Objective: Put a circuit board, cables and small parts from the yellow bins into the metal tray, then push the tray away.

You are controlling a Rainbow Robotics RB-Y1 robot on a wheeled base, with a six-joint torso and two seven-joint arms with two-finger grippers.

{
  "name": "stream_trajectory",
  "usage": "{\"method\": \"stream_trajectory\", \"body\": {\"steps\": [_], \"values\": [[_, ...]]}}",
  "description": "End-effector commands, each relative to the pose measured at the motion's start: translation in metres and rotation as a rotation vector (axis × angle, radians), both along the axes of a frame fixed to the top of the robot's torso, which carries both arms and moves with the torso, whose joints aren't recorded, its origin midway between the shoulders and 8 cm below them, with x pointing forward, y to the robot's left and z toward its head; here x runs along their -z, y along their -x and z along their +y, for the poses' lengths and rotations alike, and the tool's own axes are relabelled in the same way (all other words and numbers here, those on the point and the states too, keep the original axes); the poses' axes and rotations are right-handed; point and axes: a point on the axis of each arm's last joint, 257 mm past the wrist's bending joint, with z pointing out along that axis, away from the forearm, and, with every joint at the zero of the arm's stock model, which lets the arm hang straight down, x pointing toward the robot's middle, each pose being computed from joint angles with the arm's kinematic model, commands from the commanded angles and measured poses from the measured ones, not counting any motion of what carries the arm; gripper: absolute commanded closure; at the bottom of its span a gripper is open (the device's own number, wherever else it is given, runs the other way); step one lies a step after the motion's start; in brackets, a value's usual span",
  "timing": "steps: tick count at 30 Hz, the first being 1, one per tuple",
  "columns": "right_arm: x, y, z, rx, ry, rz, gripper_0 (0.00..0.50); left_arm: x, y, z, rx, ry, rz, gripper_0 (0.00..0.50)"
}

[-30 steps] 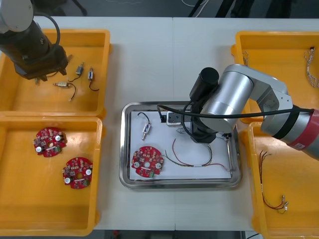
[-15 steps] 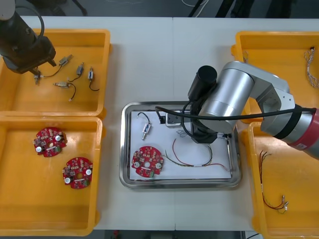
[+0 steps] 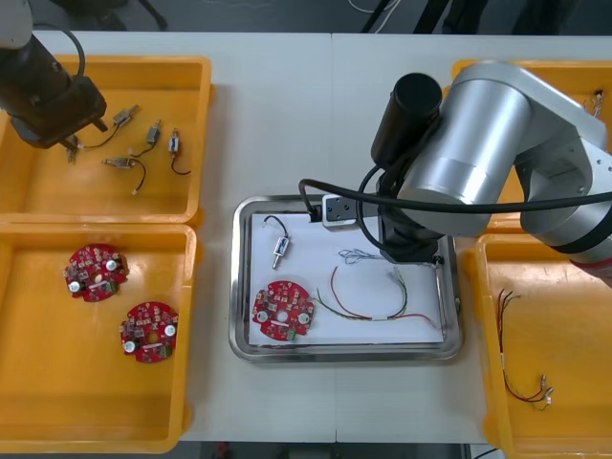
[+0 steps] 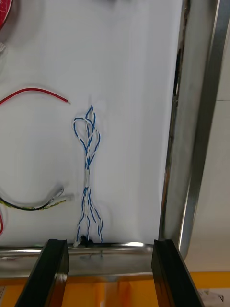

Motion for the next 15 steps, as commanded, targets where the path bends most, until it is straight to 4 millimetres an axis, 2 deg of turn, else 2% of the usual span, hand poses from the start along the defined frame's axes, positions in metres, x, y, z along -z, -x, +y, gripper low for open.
{"method": "stream_trajectory", "body": {"steps": [1, 4, 11, 15], "values": [[-0.034, 0.005, 0.000, 0.054, -0.096, -0.015, 0.000, -0.033, -0.021, -0.033, -0.115, 0.152, -0.082, 0.000], [-0.043, 0.011, -0.016, 0.126, -0.119, 0.002, 0.000, -0.029, -0.022, -0.039, -0.132, 0.174, -0.076, 0.000], [-0.090, 0.008, -0.033, 0.331, -0.337, -0.064, 0.000, -0.004, -0.030, -0.040, -0.159, 0.200, -0.067, 0.000], [-0.105, 0.008, -0.058, 0.475, -0.429, -0.097, 0.000, 0.009, -0.032, -0.042, -0.157, 0.185, -0.065, 0.000]]}}
